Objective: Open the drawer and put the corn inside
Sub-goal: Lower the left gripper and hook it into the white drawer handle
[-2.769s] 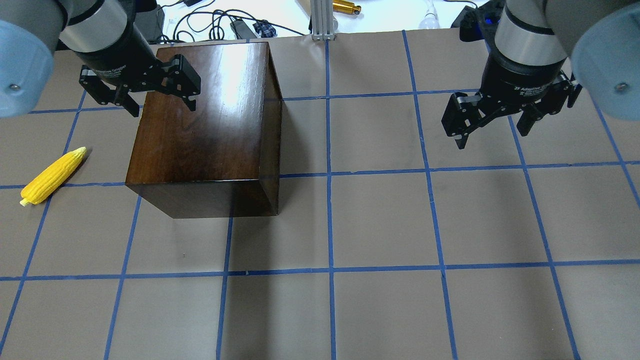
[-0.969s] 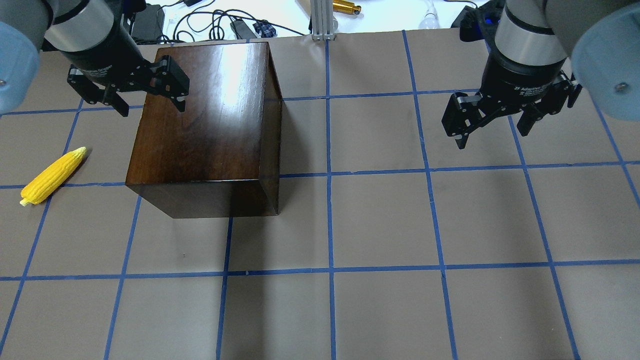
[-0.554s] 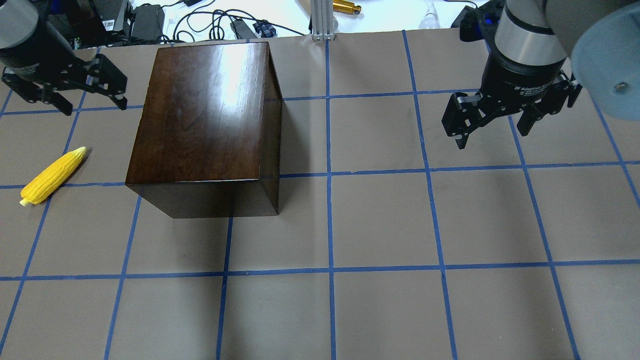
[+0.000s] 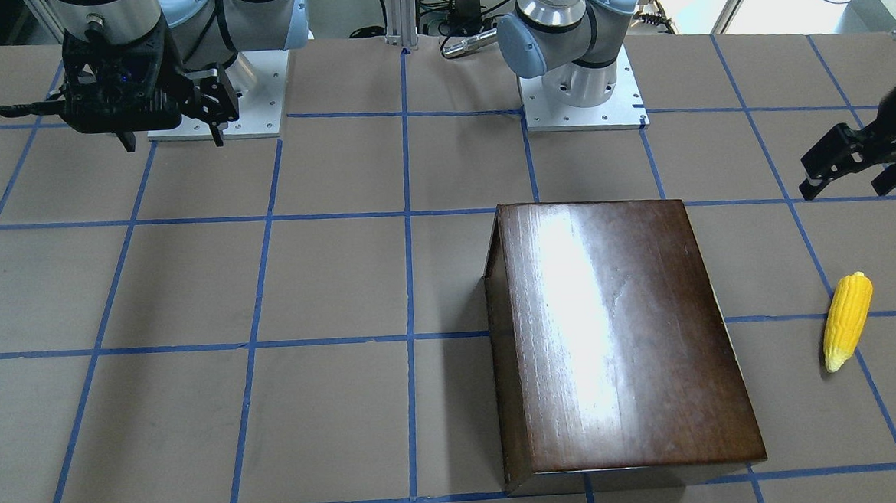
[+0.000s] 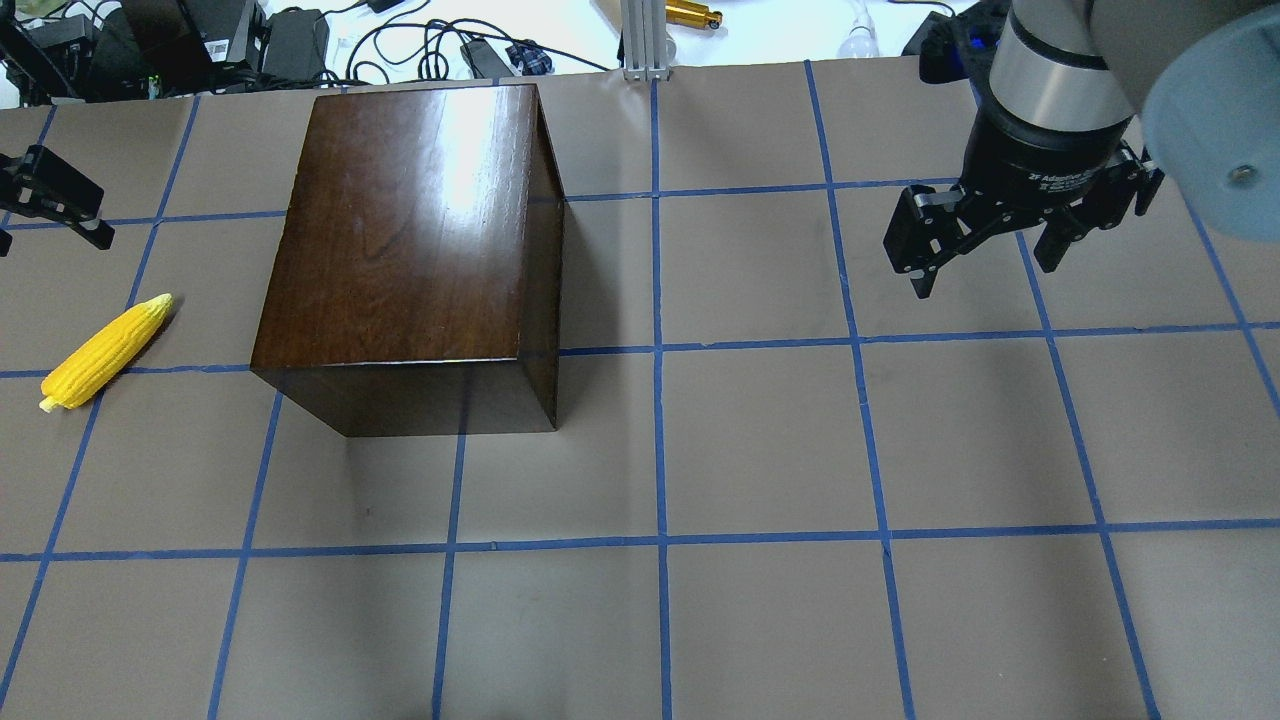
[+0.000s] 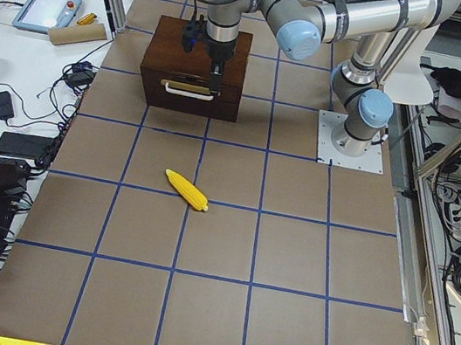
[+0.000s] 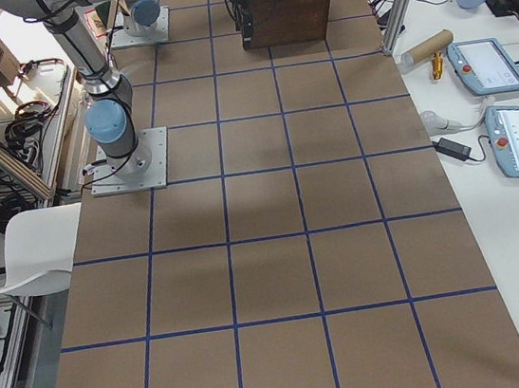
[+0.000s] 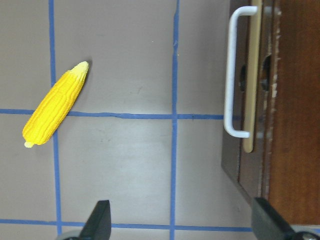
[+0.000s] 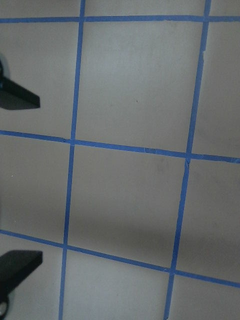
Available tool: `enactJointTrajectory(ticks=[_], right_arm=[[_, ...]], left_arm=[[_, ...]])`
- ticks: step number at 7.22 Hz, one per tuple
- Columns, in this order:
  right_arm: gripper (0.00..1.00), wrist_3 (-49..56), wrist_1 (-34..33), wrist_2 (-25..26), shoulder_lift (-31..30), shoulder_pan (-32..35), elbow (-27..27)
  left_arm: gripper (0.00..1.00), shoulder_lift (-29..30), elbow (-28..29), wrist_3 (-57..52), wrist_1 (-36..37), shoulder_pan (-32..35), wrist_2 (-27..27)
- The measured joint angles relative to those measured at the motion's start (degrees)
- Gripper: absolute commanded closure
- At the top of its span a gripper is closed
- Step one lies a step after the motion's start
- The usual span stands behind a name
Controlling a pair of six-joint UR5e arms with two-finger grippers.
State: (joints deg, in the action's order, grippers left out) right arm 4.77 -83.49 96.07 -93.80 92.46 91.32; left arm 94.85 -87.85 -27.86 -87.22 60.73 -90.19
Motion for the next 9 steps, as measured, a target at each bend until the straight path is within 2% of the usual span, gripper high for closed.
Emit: enactJointTrajectory(ticks=[6, 7, 9], right_arm=[[0.0, 0.0, 0.0, -0.01, 0.0, 0.0, 0.0], [0.0, 0.0, 0.0, -0.01, -0.03, 0.0, 0.0], [0.0, 0.01, 0.0, -0.04, -0.01, 0.0, 0.0]], left_arm=[[0.0, 15.1, -0.73, -0.17, 10.08, -0.96, 0.54], [0.0, 16.45, -0.78, -0.29, 10.73, -0.96, 1.48], [0.0, 17.5, -0.78, -1.24, 10.53, -0.89, 8.2]])
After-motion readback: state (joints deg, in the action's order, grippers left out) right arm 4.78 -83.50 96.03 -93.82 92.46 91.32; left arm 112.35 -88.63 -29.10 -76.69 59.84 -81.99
